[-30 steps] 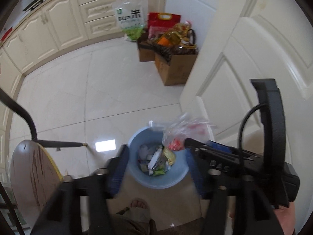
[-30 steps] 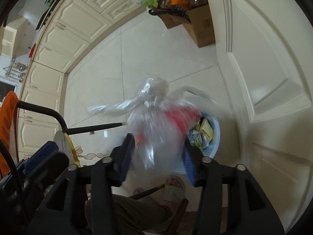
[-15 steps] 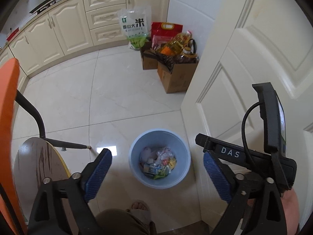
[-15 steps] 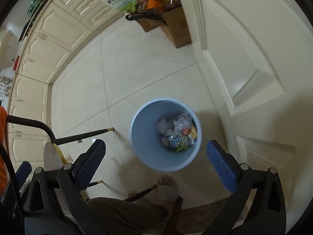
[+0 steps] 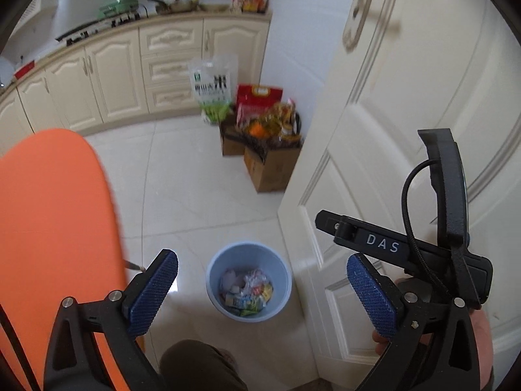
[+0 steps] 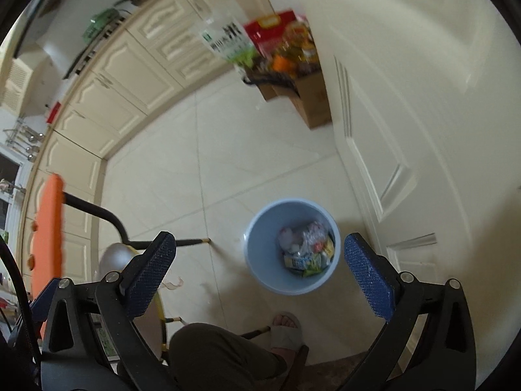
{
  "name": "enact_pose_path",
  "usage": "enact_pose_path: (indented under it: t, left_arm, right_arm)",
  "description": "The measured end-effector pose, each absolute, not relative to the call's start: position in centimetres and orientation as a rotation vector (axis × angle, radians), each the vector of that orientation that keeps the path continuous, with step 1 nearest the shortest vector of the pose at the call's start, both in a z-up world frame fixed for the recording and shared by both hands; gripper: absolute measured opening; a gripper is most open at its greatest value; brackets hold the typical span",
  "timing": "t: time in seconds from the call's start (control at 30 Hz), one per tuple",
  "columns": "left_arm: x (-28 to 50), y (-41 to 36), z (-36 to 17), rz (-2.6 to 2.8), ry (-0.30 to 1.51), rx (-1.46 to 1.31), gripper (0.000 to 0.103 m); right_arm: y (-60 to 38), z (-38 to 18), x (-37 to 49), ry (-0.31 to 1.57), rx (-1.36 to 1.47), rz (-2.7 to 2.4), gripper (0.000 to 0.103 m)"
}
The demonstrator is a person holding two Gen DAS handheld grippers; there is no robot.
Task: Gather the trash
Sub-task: 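Return both tools to the orange table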
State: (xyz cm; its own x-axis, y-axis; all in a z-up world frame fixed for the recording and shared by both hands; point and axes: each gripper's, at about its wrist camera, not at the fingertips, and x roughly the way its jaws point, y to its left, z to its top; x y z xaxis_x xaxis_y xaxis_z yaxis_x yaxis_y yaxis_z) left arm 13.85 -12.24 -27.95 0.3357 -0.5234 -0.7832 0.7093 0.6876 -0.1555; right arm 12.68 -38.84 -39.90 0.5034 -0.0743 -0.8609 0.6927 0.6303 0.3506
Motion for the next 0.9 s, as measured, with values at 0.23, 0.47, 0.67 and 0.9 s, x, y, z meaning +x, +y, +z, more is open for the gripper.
enact_pose_path:
  t: [0.23, 0.47, 0.67, 0.9]
  left_arm:
    - [12.6, -4.5, -24.4, -0.760, 0.805, 0.160, 0.102]
    - [12.2, 4.0, -22.4, -0.650, 0.697, 0.081, 0.102]
    - [10.2, 10.6, -21.7, -0.530, 0.613, 0.038, 0.102]
    - [6.7, 18.9, -21.1, -0.374, 0.537, -0.026, 0.102]
  right_arm:
    - [-34.8, -33.6, 13.2, 0.846, 0.680, -0.476, 0.103]
    - [-28.5, -28.5, 15.1, 0.792, 0.569, -0.383, 0.103]
    - [-22.0, -24.9, 17.2, 0.751, 0.459, -0.297, 0.103]
    - [-13.1, -21.2, 19.2, 0.681, 0.305, -0.176, 0.103]
